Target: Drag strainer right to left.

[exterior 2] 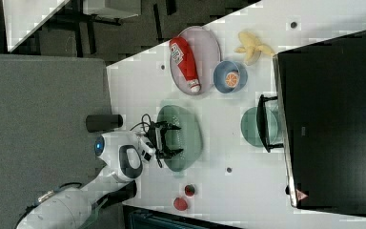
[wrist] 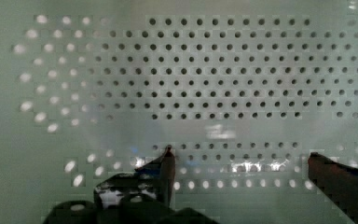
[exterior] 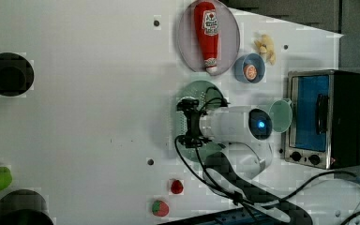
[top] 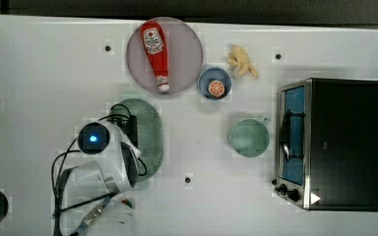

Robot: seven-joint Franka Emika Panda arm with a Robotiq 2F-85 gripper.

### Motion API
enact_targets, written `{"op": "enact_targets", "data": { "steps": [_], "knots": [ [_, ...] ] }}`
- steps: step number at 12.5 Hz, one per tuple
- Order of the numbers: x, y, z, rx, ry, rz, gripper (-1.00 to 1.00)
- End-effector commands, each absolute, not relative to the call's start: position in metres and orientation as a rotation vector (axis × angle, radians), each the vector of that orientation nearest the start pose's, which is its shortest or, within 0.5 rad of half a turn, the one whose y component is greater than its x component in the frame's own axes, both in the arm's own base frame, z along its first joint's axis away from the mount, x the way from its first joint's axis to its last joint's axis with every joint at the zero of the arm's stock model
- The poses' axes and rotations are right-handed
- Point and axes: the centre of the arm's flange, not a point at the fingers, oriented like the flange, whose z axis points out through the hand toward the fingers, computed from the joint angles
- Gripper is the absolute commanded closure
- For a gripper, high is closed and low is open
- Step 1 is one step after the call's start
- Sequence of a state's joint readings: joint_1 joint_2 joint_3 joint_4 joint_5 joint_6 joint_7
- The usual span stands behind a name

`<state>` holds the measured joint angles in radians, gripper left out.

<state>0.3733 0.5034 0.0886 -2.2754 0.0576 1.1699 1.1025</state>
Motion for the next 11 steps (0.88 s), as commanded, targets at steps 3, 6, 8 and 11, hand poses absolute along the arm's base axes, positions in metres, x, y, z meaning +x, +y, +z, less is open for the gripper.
{"op": "enact_targets", "data": {
  "steps": [3,6,8,11],
  "knots": [
    [0.482,0.297,0.147,-2.264,2.164,0.181,-1.0],
    [0.486,0.323,0.144,-2.245,2.15,0.207,-1.0],
    [0.487,0.337,0.143,-2.221,2.153,0.23,-1.0],
    [0.485,0.358,0.143,-2.159,2.193,0.258,-1.0]
  ]
}}
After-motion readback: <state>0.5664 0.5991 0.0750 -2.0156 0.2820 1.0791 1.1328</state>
